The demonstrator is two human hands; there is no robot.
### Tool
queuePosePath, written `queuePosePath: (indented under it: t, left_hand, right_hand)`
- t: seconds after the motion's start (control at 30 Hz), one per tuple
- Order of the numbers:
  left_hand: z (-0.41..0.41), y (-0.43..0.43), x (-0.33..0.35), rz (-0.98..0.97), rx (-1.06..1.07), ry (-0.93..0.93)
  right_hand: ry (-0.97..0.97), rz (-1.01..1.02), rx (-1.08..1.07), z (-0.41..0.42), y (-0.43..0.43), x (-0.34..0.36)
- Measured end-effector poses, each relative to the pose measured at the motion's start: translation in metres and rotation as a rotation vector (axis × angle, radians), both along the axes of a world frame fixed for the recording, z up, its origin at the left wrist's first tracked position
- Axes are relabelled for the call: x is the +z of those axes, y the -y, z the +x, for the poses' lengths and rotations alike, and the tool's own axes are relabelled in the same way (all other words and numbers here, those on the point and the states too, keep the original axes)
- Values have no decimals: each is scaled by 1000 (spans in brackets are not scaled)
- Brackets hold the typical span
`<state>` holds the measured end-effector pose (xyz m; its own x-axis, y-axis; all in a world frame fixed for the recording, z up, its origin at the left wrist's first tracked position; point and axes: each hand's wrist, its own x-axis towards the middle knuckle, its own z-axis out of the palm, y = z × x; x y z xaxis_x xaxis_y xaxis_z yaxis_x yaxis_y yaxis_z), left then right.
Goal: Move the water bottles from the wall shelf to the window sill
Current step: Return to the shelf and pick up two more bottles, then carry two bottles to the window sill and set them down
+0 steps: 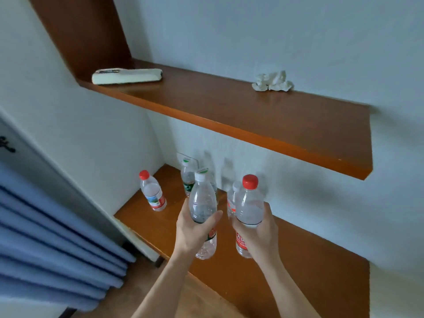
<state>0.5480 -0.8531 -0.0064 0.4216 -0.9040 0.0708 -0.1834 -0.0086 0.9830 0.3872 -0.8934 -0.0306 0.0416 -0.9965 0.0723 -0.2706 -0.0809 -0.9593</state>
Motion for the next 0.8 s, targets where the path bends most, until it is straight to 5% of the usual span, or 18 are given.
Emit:
queuePosePath:
  t: [0.8]
  left_hand:
    - [13,-327,0,82,1377,-62]
  right_hand:
    - [44,-4,1235,159,-192,-10]
